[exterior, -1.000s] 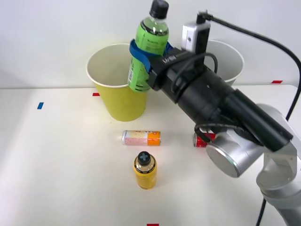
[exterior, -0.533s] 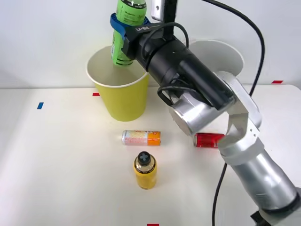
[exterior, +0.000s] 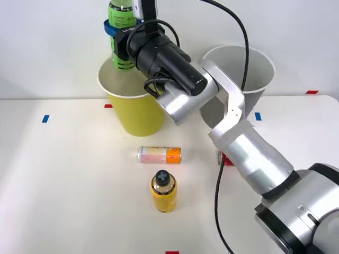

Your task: Put cans in the gray bin, plastic bottles in the light green bin

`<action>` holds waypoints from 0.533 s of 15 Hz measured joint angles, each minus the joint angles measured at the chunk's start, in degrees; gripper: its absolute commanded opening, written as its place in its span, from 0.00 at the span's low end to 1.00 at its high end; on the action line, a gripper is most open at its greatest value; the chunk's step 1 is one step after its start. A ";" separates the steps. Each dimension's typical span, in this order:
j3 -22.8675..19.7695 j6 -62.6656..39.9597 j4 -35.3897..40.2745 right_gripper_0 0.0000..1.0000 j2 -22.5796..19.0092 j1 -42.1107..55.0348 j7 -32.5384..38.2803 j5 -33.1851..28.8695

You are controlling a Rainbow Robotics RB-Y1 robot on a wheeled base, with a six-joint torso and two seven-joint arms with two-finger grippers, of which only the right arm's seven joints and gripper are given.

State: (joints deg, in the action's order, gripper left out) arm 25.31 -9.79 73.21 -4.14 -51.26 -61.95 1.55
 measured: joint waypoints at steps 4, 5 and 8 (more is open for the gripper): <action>1.11 12.52 -10.22 1.00 0.65 -2.54 0.47 0.03; 1.31 12.77 -10.40 1.00 0.47 -2.76 0.50 0.07; 1.83 12.93 -10.27 1.00 -0.41 -2.88 0.08 -0.43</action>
State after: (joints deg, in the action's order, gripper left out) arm 27.14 3.15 62.94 -4.54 -54.13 -61.87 1.11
